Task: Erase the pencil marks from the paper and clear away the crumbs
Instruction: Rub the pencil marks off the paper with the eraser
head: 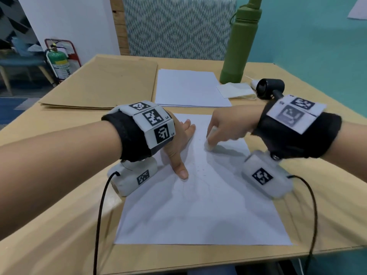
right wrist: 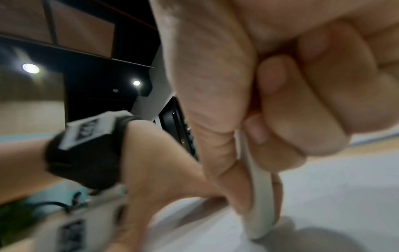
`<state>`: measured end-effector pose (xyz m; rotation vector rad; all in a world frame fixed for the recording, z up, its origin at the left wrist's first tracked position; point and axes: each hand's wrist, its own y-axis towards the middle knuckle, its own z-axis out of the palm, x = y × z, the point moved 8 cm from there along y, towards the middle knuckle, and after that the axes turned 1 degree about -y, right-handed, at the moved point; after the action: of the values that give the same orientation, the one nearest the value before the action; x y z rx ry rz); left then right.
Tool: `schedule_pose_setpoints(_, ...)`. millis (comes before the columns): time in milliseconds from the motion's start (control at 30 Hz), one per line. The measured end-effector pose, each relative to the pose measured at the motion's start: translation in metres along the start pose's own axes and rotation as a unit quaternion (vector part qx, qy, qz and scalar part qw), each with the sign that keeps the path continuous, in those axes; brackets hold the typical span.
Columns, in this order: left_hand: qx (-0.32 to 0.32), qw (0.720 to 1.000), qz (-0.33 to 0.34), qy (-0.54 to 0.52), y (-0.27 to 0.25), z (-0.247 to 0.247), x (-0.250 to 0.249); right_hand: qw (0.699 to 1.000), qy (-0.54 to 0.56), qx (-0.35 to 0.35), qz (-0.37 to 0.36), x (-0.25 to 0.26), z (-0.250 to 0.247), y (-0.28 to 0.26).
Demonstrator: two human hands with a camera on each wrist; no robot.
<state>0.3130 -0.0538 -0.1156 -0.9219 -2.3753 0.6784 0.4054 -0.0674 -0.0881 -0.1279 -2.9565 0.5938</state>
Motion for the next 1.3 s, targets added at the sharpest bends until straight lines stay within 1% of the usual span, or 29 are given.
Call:
schedule_pose_setpoints(100,-0.006,1.0,0.001,-0.001,-0.001,-0.001,0.0,0.997,-0.043,-0.06,0.021,-0.001,-0.015,0.005)
schedule_pose_setpoints(167,-0.008,1.0,0.008,-0.001,0.0,0.0,-0.002,0.998,-0.041,-0.046,-0.003,0.009,-0.006,0.007)
schedule_pose_setpoints(233,-0.01,1.0,0.012,-0.004,0.001,0.001,-0.001,1.0,-0.008,0.001,-0.025,0.02,0.006,0.004)
schedule_pose_setpoints(267,-0.009,1.0,0.015,-0.008,0.002,0.001,-0.002,0.999,0.006,0.017,-0.028,0.022,0.009,0.002)
schedule_pose_setpoints(300,-0.009,1.0,0.016,-0.013,0.001,0.001,-0.002,0.999,0.009,0.016,-0.026,0.022,0.007,0.002)
schedule_pose_setpoints(400,-0.01,1.0,0.006,-0.01,-0.002,-0.001,-0.002,0.999,-0.02,-0.046,0.012,0.011,-0.013,0.01)
schedule_pose_setpoints(467,-0.01,1.0,0.004,-0.004,-0.004,-0.001,-0.002,0.997,-0.031,-0.068,0.015,0.01,-0.016,0.011)
schedule_pose_setpoints(500,-0.011,1.0,0.004,-0.005,-0.003,-0.001,-0.001,0.997,-0.031,-0.067,0.003,0.014,-0.012,0.011)
schedule_pose_setpoints(567,-0.01,1.0,0.01,-0.013,-0.001,0.001,-0.002,0.999,-0.014,-0.032,-0.027,0.02,0.001,0.008)
schedule_pose_setpoints(633,-0.009,1.0,0.01,-0.013,0.0,0.001,-0.002,0.999,0.012,-0.003,-0.038,0.02,0.007,0.002)
schedule_pose_setpoints(667,-0.007,1.0,0.008,-0.012,-0.001,0.001,-0.002,0.999,0.01,-0.006,-0.035,0.016,0.005,0.002)
schedule_pose_setpoints(767,-0.012,1.0,0.015,-0.023,0.001,0.0,-0.001,0.997,-0.014,-0.073,-0.018,-0.002,-0.012,0.008)
schedule_pose_setpoints(800,-0.011,0.999,0.024,-0.03,0.002,0.001,-0.002,0.997,-0.011,-0.08,-0.021,-0.005,-0.012,0.007)
schedule_pose_setpoints(833,-0.009,0.999,0.031,-0.036,0.003,0.002,-0.002,0.996,-0.007,-0.076,-0.038,-0.004,-0.01,0.004)
schedule_pose_setpoints(867,-0.008,0.999,0.035,-0.039,0.005,0.002,-0.002,0.996,-0.006,-0.058,-0.064,0.0,-0.004,-0.002)
schedule_pose_setpoints(933,-0.006,0.998,0.04,-0.041,0.008,0.004,-0.002,0.992,0.001,0.006,-0.123,0.012,0.013,-0.018)
schedule_pose_setpoints(967,-0.006,0.998,0.042,-0.042,0.009,0.004,-0.002,0.99,0.003,0.032,-0.141,0.016,0.019,-0.025)
schedule_pose_setpoints(1000,-0.004,0.998,0.043,-0.042,0.009,0.004,-0.002,0.988,-0.002,0.038,-0.147,0.018,0.02,-0.027)
schedule_pose_setpoints(1067,-0.003,0.998,0.042,-0.042,0.008,0.003,-0.003,0.991,-0.017,-0.007,-0.135,0.015,0.01,-0.019)
schedule_pose_setpoints(1133,-0.003,0.998,0.038,-0.04,0.007,0.003,-0.002,0.993,-0.019,-0.071,-0.093,0.006,-0.004,-0.005)
schedule_pose_setpoints(1167,-0.002,0.999,0.037,-0.04,0.007,0.003,-0.002,0.993,-0.017,-0.091,-0.079,0.003,-0.007,-0.002)
schedule_pose_setpoints(1200,-0.002,0.999,0.036,-0.04,0.007,0.003,-0.002,0.992,-0.016,-0.097,-0.08,0.004,-0.006,-0.002)
schedule_pose_setpoints(1233,-0.002,0.999,0.034,-0.04,0.007,0.003,-0.001,0.992,-0.017,-0.088,-0.093,0.007,-0.002,-0.005)
schedule_pose_setpoints(1300,-0.002,0.999,0.035,-0.036,0.008,0.003,-0.002,0.99,-0.016,-0.033,-0.134,0.017,0.012,-0.019)
